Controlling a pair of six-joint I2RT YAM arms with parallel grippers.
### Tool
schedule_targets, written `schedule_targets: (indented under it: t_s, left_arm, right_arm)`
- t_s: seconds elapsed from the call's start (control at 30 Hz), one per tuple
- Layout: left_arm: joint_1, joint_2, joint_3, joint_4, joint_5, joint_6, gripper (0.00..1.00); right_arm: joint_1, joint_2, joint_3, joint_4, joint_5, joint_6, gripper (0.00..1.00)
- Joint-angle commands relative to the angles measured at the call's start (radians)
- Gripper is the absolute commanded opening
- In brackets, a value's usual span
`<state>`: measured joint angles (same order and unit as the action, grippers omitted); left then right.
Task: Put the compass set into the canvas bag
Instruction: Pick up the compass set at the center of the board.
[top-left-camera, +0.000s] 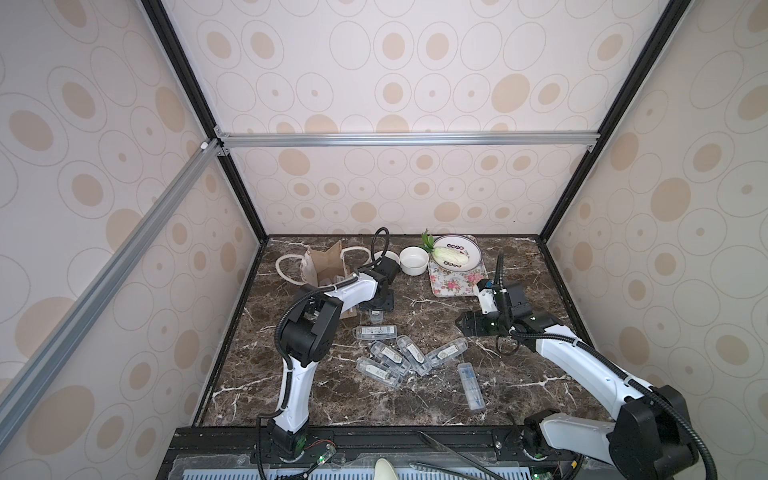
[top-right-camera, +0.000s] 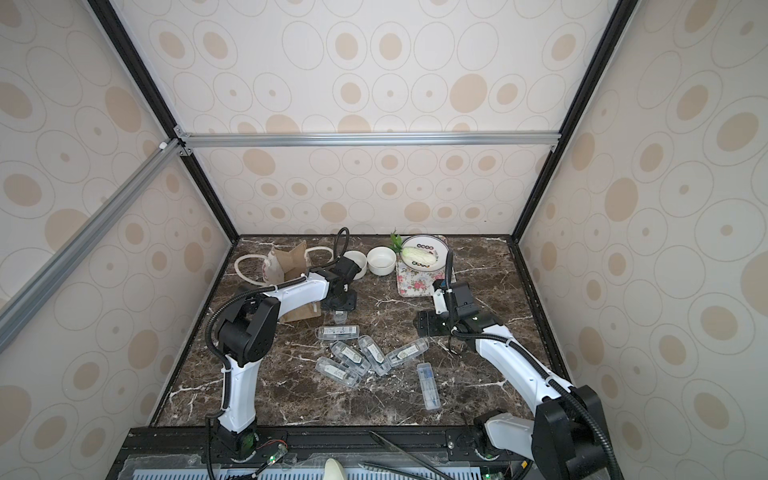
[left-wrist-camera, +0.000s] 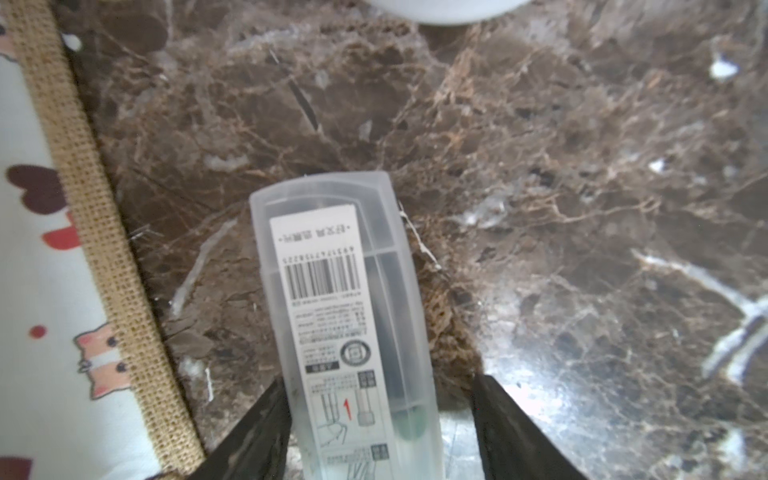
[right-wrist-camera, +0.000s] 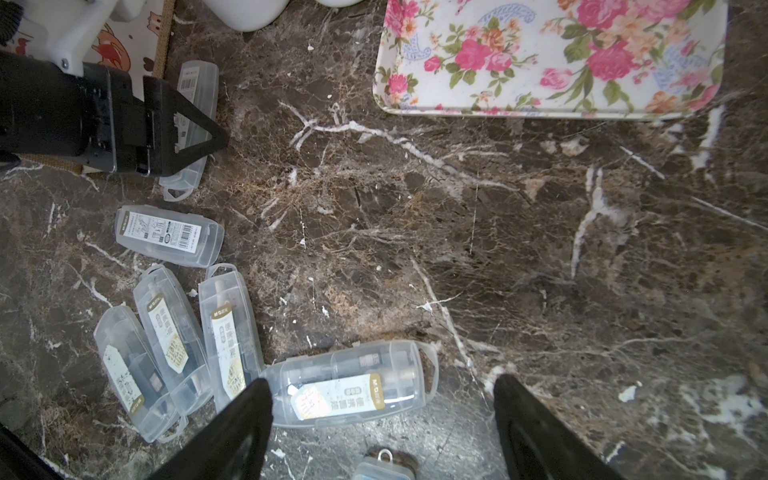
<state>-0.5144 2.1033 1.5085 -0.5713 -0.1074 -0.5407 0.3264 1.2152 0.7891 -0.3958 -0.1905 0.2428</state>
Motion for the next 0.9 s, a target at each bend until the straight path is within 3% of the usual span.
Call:
schedule_targets:
  t_s: [0.0,0.17,0.4,0.63,0.87]
  left_arm:
    - [0.013,0.041,0.014,-0.020,0.012,0.016,0.67]
    - [0.013,0.056,0.008,-0.016,0.041,0.025,0.62]
    - [0.011,0.028,-0.022,0.009,0.063,0.025,0.47]
    - [-0.011,-0.003,-0.005,0.003,0.072,0.040,0.41]
    - [-0.091,-0.060,0.063,-0.027,0.072,0.060,0.40]
  right_arm:
    - [0.005,0.014,0.034,0.003,-0.012,-0.011,0.86]
    - [0.005,0.022,0.044,0.003,-0.015,-0.011,0.86]
    - [0.005,0.006,0.044,-0.003,-0.010,-0.012,0.86]
    - [0.005,-0.024,0.041,-0.012,-0.007,-0.007,0.86]
    - [0.005,-0.079,0.026,-0.033,0.019,-0.017,0.86]
